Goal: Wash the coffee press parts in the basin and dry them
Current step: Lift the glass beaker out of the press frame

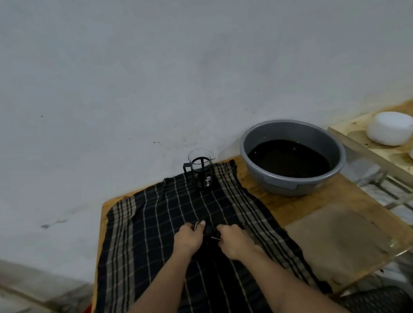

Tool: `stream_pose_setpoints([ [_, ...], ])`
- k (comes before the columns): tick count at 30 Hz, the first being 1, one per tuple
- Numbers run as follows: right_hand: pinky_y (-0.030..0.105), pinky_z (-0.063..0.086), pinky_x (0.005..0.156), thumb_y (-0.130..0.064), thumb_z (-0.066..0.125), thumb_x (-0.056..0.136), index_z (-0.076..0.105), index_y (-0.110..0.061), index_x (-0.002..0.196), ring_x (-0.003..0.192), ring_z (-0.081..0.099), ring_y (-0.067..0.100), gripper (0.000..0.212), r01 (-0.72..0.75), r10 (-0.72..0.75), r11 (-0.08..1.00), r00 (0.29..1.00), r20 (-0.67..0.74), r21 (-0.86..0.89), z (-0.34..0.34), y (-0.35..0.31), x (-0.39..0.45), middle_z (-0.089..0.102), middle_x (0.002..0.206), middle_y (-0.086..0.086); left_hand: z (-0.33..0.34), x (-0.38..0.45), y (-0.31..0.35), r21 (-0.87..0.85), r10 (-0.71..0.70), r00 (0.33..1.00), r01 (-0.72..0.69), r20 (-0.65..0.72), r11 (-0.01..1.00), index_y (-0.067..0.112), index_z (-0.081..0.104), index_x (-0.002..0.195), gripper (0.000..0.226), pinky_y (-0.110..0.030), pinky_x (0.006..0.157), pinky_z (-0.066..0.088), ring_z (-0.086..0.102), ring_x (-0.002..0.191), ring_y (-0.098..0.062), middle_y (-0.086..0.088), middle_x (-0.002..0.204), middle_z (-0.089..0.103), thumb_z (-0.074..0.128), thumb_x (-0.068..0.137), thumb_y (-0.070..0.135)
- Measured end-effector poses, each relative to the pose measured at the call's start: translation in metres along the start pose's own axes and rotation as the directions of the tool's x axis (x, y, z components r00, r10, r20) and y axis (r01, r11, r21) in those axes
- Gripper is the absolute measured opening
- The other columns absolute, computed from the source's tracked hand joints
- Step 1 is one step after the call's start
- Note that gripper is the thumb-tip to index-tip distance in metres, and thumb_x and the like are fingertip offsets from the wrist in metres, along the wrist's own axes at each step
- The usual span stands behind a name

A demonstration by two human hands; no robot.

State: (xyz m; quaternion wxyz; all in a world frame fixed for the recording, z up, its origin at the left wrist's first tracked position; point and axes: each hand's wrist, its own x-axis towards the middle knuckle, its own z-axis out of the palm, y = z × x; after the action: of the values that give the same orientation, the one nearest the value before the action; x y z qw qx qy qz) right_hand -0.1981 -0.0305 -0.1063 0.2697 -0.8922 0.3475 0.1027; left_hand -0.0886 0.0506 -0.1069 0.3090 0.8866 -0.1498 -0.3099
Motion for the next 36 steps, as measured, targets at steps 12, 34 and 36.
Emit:
stream_pose_setpoints([
  [12, 0.038, 0.049, 0.100, -0.022, 0.066, 0.088, 0.043, -0.020, 0.143, 0.120, 0.056, 0.025, 0.060, -0.025, 0.018, 0.996, 0.996, 0.088, 0.086, -0.006, 0.015, 0.005, 0.058, 0.134, 0.007, -0.006, 0.001, 0.008, 0.042, 0.050, 0.996, -0.047, -0.068, 0.998, 0.004, 0.051, 0.129, 0.068, -0.033, 0.079, 0.049, 0.061, 0.104, -0.027, -0.015, 0.119, 0.063, 0.045, 0.091, 0.059],
  [34, 0.031, 0.044, 0.101, -0.021, 0.064, 0.092, 0.051, -0.007, 0.135, 0.122, 0.055, 0.027, 0.047, -0.011, 0.076, 0.864, 0.991, -0.109, 0.504, -0.123, 0.012, 0.082, 0.059, 0.131, 0.011, -0.033, 0.133, 0.101, -0.490, -0.057, 0.962, -0.085, -0.267, 0.868, 0.020, 0.039, 0.146, 0.045, -0.037, 0.104, 0.038, 0.048, 0.125, -0.029, -0.011, 0.146, 0.045, 0.032, 0.102, 0.020],
  [36, 0.033, 0.041, 0.103, -0.022, 0.064, 0.092, 0.044, -0.011, 0.142, 0.129, 0.049, 0.028, 0.055, -0.064, 0.089, 0.867, 0.996, -0.027, 0.494, -0.123, 0.002, 0.106, 0.052, 0.141, 0.011, -0.034, 0.139, 0.101, -0.480, 0.006, 0.987, -0.084, -0.162, 0.874, 0.020, 0.047, 0.140, 0.043, -0.038, 0.112, 0.036, 0.047, 0.129, -0.027, -0.006, 0.145, 0.048, 0.035, 0.099, 0.022],
])
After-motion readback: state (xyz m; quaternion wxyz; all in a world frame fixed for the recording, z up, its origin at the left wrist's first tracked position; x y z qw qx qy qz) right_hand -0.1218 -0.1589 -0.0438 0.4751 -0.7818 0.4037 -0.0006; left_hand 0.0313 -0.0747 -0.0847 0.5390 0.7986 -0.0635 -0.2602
